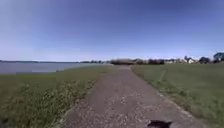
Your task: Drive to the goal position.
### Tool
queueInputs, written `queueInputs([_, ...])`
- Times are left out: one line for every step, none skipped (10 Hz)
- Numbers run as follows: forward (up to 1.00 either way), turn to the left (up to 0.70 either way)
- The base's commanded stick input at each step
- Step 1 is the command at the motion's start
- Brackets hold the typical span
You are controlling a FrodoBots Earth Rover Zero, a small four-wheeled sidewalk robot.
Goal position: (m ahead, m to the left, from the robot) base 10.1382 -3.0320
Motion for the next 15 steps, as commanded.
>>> queueInputs([0.7,0.0])
queueInputs([0.7,0.0])
queueInputs([0.7,0.0])
queueInputs([0.7,0.0])
queueInputs([0.7,0.0])
queueInputs([0.7,0.0])
queueInputs([0.7,0.0])
queueInputs([0.7,0.0])
queueInputs([0.7,0.0])
queueInputs([0.7,0.0])
queueInputs([0.7,0.0])
queueInputs([0.7,0.0])
queueInputs([0.7,0.0])
queueInputs([0.7,-0.03])
queueInputs([0.7,-0.24])
